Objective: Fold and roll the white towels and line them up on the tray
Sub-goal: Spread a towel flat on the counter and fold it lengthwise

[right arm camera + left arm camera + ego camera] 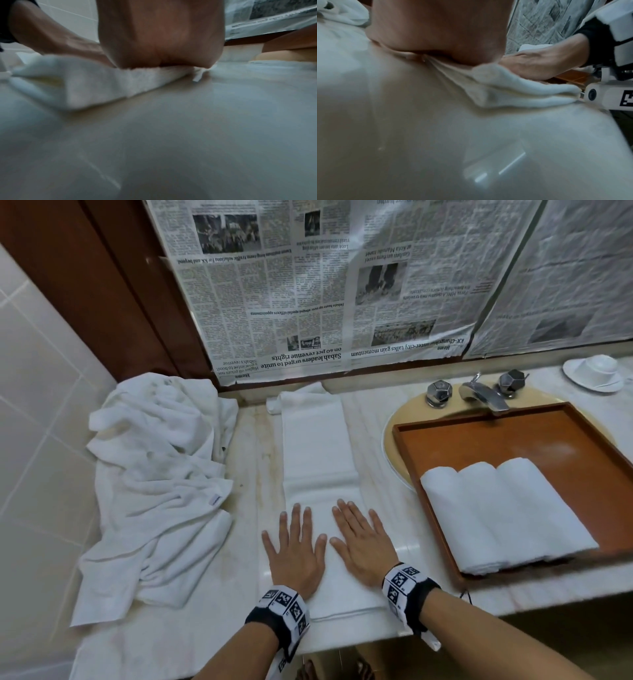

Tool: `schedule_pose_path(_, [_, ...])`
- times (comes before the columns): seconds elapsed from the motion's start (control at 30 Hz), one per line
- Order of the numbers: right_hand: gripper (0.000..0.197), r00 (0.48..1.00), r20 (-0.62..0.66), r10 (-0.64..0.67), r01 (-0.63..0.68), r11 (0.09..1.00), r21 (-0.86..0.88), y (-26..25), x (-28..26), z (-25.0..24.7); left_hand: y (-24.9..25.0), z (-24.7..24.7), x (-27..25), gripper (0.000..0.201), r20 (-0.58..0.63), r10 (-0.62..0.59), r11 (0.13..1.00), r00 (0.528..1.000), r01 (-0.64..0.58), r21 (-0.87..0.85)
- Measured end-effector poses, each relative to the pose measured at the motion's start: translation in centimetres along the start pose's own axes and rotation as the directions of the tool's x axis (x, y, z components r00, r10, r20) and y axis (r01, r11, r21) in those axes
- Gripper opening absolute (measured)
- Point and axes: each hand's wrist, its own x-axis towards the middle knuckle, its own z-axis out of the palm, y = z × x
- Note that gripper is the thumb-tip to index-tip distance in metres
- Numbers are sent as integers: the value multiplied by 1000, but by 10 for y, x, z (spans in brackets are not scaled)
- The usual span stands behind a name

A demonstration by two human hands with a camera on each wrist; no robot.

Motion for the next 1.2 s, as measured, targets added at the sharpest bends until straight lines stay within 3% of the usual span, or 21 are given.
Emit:
schedule_pose_path(0.23, [73,993,-27,118,-117,992,57,17,15,-7,-5,-9,13,76,21,-38,999,999,38,-4])
schedule_pose_path(0.37, [82,986,-50,158,-149,978,148,22,-8,-9,-13,-12,-14,79,18,12,999,1000,-11,-43])
schedule_pose_path(0.47, [70,986,-163,38,-2,977,215,17,-46,-6,-21,-6,-45,75,-18,92,990,996,-93,-106])
schedule_pose_path(0.6, [39,935,-315,-165,233,954,192,19,-95,7,-31,11,-76,54,-188,250,942,950,-284,-178])
schedule_pose_path(0.73, [37,923,-241,-300,328,940,89,25,-114,16,-30,15,-92,44,-249,331,911,910,-377,-168])
schedule_pose_path(0.93, [23,913,-260,-314,315,948,-39,17,-110,13,-27,10,-96,50,-205,389,899,898,-419,-131])
schedule_pose_path(1.03, [13,934,-248,-257,263,965,-7,13,-103,11,-23,11,-96,50,-170,390,911,905,-406,-73])
schedule_pose_path(1.2, [20,982,-105,-159,175,971,163,12,-88,-9,-19,6,-96,31,-205,341,935,917,-353,-26])
